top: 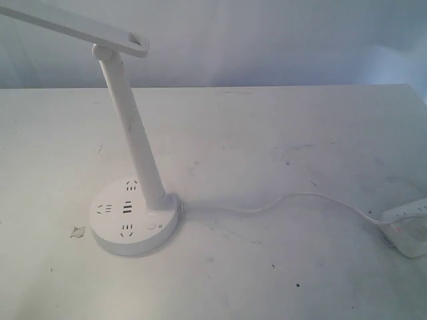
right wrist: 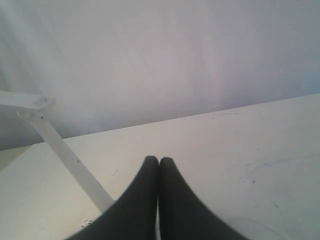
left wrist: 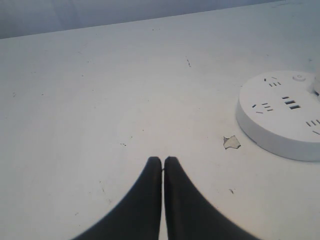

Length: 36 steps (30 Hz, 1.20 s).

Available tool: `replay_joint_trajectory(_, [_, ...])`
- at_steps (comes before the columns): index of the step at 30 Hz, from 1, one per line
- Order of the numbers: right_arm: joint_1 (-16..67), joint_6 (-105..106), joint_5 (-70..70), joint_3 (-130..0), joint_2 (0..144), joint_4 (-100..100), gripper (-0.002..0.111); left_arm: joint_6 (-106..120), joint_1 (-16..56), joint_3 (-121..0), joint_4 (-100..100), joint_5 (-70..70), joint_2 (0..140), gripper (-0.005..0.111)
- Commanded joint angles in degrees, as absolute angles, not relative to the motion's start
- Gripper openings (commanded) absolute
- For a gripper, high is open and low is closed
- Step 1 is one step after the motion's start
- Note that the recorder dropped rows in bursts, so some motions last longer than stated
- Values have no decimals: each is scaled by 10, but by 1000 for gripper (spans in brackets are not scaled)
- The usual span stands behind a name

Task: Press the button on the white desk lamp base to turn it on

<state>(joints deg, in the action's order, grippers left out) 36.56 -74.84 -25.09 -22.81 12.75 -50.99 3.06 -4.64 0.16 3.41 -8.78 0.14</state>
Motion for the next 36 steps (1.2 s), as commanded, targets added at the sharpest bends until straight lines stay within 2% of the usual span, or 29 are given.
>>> replay_joint_trajectory(1, [350,-695,-261,-226,125,-522,0,29,-47,0,38,-86,0,1])
replay_joint_trajectory(8, [186,-513,-211,-177,125,-500,0,29,-47,0,38,-86,0,1])
replay_joint_trajectory(14, [12,-513,-81,-76,125,-500,0,29,-47,0,38,-86,0,1])
replay_joint_trajectory(21, [-133,-513,71,-13,123,-495,0,29,-47,0,38,-86,0,1])
replay_joint_trajectory(25, [-178,-514,87,0,87,-493,0,29,-47,0,38,-86,0,1])
replay_joint_trajectory(31, [-183,-530,32,0,8,-493,0,29,-47,0,38,-86,0,1])
replay_joint_trajectory(36, [-183,-534,22,0,0,-493,0,29,-47,0,38,-86,0,1])
